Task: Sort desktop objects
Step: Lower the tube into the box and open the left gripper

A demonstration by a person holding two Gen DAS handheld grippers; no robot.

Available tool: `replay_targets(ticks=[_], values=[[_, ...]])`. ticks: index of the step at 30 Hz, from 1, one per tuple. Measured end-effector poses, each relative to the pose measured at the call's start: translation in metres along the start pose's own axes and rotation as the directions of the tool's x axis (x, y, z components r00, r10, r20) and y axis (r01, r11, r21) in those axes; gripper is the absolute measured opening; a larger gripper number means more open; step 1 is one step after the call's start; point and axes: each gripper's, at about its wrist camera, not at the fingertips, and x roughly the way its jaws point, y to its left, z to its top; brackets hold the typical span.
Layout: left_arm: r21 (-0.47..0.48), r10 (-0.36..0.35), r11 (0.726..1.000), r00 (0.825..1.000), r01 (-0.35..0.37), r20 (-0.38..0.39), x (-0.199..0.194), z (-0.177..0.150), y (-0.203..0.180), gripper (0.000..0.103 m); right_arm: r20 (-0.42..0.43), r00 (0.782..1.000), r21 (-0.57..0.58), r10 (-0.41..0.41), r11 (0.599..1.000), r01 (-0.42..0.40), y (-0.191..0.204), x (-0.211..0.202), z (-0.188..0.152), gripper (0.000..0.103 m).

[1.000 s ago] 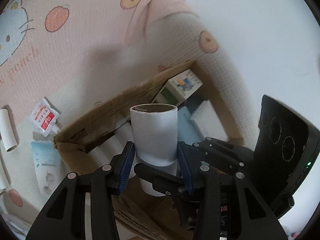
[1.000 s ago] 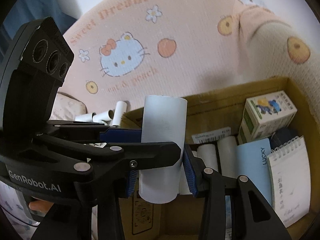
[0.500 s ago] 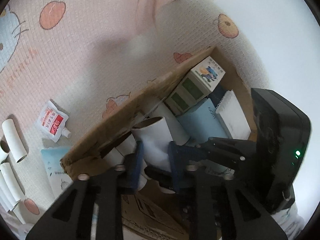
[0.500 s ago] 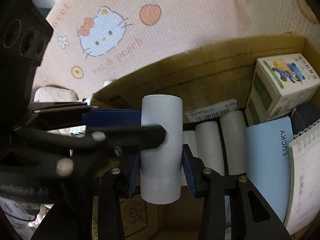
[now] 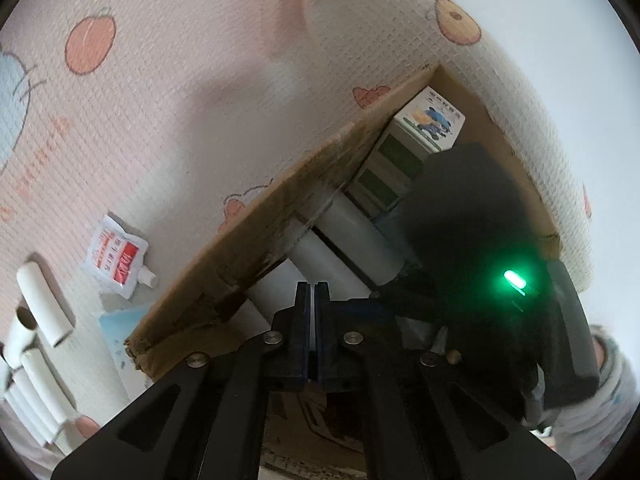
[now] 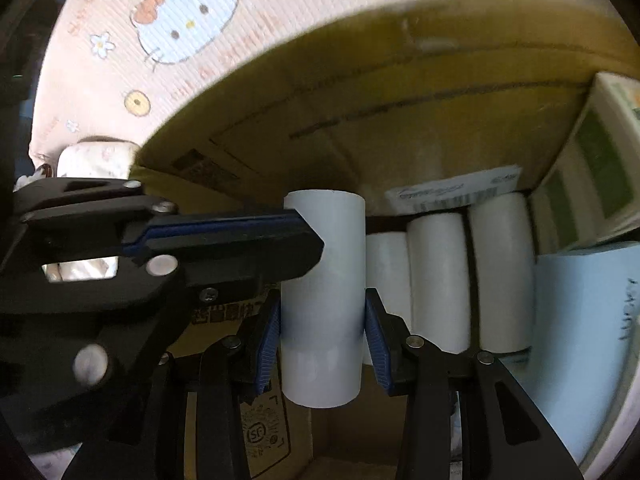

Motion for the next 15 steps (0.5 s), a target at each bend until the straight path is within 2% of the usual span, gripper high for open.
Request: replay_targets(ticks=[8, 12, 15], values=[[0.024, -0.015, 1.0, 1.0, 0.015, 0.008, -0.005, -0.002, 0.005, 0.002, -0.139, 0.989, 0.048, -0.043, 0.998, 0.05, -0.013, 0.025, 0.014, 0.037], [0.033, -0.01, 0.999, 1.0, 0.01, 0.011, -0.008, -0.002, 0.006, 0.002, -0.164, 0.986, 0.044, -0.008, 0.999, 0.015, -0.014, 0.031, 0.02, 0.037], [0.027, -0.016, 1.0, 1.0, 0.015, 0.02, -0.011, -0.004, 0.007, 0.002, -0.166, 0.986, 0.033, -0.022, 0.999, 0.028, -0.015, 0.032, 0.023, 0.037]])
